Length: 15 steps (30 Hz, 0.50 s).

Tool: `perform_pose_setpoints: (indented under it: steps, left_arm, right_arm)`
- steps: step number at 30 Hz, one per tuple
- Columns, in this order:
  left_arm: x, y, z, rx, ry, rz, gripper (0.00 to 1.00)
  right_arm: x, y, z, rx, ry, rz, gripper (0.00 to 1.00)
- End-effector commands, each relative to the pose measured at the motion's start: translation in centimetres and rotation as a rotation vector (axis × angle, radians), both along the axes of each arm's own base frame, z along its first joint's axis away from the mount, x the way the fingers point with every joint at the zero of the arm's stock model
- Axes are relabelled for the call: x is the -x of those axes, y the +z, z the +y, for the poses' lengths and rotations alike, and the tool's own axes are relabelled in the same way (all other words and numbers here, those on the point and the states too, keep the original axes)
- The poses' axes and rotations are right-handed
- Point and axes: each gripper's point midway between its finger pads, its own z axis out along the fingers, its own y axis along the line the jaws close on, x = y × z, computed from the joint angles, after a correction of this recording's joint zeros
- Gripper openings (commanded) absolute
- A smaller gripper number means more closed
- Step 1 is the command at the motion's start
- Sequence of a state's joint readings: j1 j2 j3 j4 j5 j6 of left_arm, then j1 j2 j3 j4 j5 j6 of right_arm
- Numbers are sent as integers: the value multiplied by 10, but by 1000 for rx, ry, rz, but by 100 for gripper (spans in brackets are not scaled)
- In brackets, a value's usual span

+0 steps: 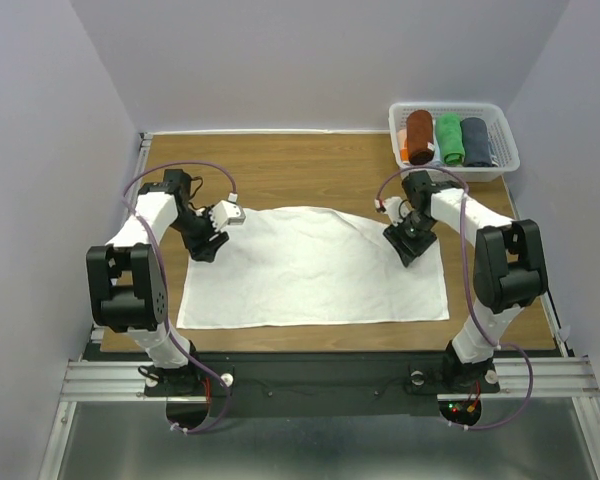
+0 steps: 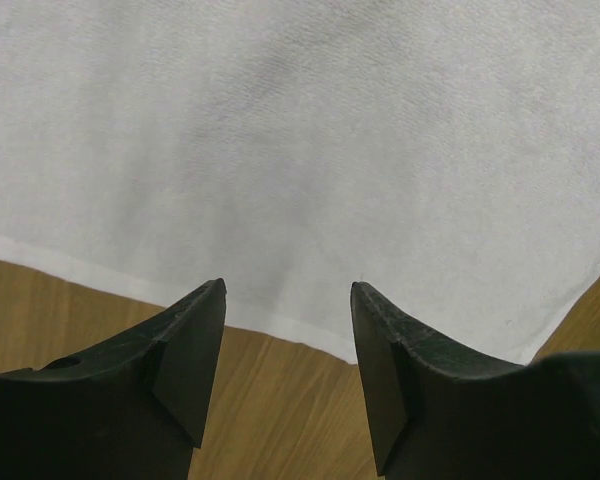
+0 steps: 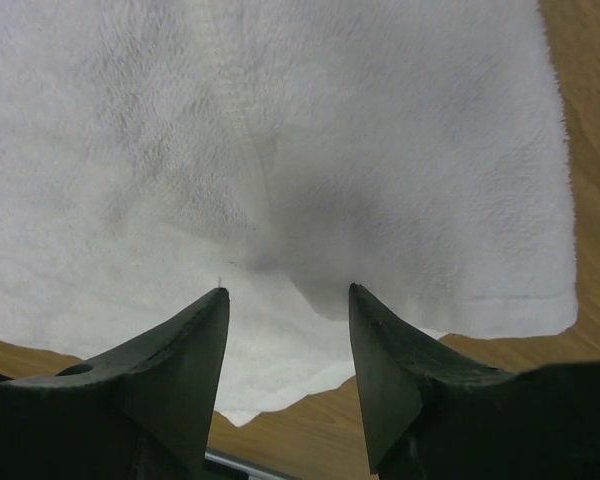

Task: Roll the towels
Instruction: Flatten the towel

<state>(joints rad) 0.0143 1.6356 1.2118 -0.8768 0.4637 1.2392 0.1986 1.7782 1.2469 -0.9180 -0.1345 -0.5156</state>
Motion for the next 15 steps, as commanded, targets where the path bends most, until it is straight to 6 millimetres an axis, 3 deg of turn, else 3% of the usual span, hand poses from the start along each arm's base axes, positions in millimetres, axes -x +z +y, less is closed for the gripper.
perform_pose_setpoints:
  steps: [1, 6, 8, 9, 11, 15]
  left_arm:
    - [3, -7, -8, 39, 41, 11, 64]
    - [-1, -18, -5, 20, 72, 3, 63]
    - [1, -24, -2, 0, 74, 14, 60]
    - [3, -28, 0, -12, 79, 21, 59]
    - [4, -34, 7, -45, 83, 22, 52]
    - [14, -49, 17, -101, 80, 42, 43]
  right_arm:
    - [9, 0, -13, 69, 66, -19, 57]
    - [-2, -17, -21, 124, 72, -66, 52]
    - [-5, -21, -20, 125, 62, -70, 44]
    - [-7, -21, -19, 123, 57, -75, 33]
    - [-11, -16, -19, 118, 43, -95, 20]
    - [-23, 7, -20, 129, 19, -163, 19]
